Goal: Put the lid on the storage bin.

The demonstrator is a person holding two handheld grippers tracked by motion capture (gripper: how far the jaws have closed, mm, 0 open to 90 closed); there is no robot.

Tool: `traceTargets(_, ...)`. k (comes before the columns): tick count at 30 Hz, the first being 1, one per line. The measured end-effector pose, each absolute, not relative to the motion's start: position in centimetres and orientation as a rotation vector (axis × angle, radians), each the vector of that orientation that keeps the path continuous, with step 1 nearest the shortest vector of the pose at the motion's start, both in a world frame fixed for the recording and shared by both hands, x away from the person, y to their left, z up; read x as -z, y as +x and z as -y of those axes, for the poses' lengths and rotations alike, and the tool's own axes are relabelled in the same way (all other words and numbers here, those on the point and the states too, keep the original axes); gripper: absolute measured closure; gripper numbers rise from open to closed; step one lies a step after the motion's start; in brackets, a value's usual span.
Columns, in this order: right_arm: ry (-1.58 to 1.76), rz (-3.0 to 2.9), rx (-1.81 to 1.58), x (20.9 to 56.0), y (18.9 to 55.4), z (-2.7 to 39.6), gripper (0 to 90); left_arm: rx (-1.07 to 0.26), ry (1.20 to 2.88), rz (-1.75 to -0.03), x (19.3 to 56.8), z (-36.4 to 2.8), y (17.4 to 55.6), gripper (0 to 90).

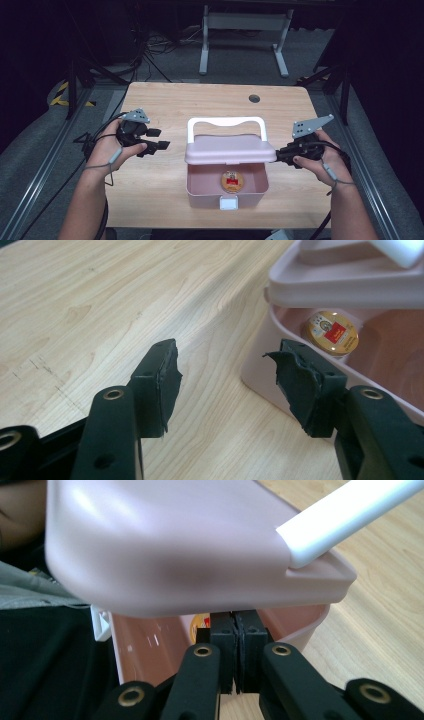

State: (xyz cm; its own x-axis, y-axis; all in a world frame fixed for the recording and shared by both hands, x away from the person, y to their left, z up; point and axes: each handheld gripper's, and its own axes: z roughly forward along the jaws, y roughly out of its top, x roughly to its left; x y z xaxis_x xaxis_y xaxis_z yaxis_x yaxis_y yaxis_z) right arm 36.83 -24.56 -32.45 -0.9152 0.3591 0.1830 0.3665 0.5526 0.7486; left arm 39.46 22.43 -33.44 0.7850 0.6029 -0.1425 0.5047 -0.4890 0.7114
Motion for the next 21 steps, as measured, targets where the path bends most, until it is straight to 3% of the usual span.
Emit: traceTargets(21, -0.504, 2.831, 1.136, 32.8, 36.0, 23.8, 87.8, -0.072, 2.151, -0.958, 37.2, -25.3, 42.4, 41.4)
